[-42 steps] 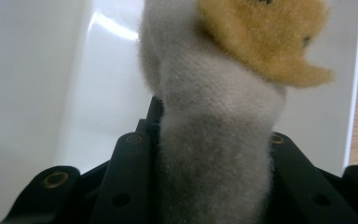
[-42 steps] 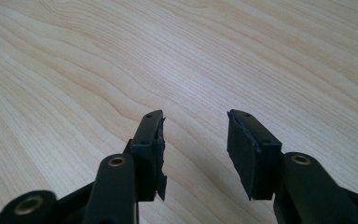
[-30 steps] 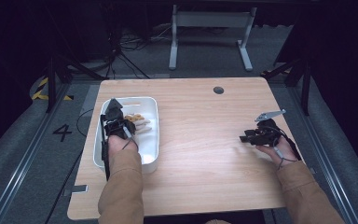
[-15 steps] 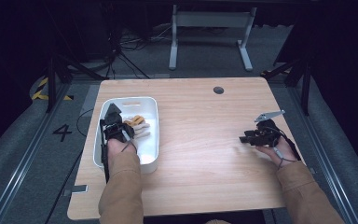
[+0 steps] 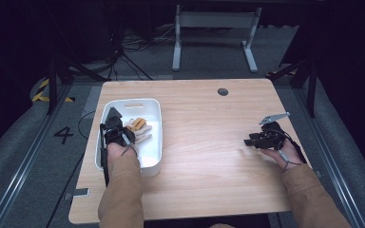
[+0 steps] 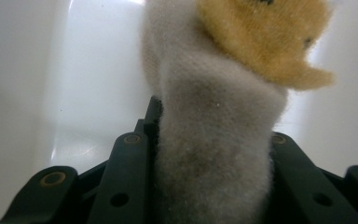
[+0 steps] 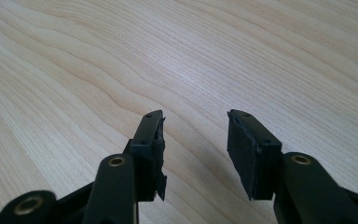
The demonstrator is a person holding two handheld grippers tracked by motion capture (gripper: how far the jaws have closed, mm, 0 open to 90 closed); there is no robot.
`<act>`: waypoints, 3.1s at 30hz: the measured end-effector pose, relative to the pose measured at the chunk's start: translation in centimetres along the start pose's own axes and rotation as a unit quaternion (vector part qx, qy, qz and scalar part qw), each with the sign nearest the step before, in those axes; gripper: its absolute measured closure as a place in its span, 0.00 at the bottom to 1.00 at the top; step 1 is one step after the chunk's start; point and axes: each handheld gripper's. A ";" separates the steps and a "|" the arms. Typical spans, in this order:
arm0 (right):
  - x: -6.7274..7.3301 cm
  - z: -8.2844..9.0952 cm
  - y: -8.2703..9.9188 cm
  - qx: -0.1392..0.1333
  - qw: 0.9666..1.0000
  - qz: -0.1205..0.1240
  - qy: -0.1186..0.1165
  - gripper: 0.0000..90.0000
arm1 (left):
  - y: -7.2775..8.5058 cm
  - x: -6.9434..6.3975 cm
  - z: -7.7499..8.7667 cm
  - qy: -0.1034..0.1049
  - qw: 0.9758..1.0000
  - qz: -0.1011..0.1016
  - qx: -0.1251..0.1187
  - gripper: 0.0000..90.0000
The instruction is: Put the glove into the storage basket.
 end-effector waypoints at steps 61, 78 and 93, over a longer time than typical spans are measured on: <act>0.0 0.0 0.0 -0.003 1.000 0.001 -0.001 0.62 | -0.1 -1.6 1.3 0.015 0.995 -0.095 0.009 0.00; -0.1 0.3 0.3 -0.008 1.000 -0.001 0.004 0.62 | 0.4 -3.0 5.0 0.123 0.976 -0.160 -0.081 0.00; -0.3 1.1 0.8 -0.025 1.000 -0.009 0.006 0.61 | 2.3 -6.7 6.7 0.230 0.924 -0.272 -0.137 0.06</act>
Point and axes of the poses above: each handheld gripper's, and its own axes: z roughly backward along the jaws, y roughly out of its underside, x roughly to its left, and after that the axes turned 2 degrees about -x, right-handed
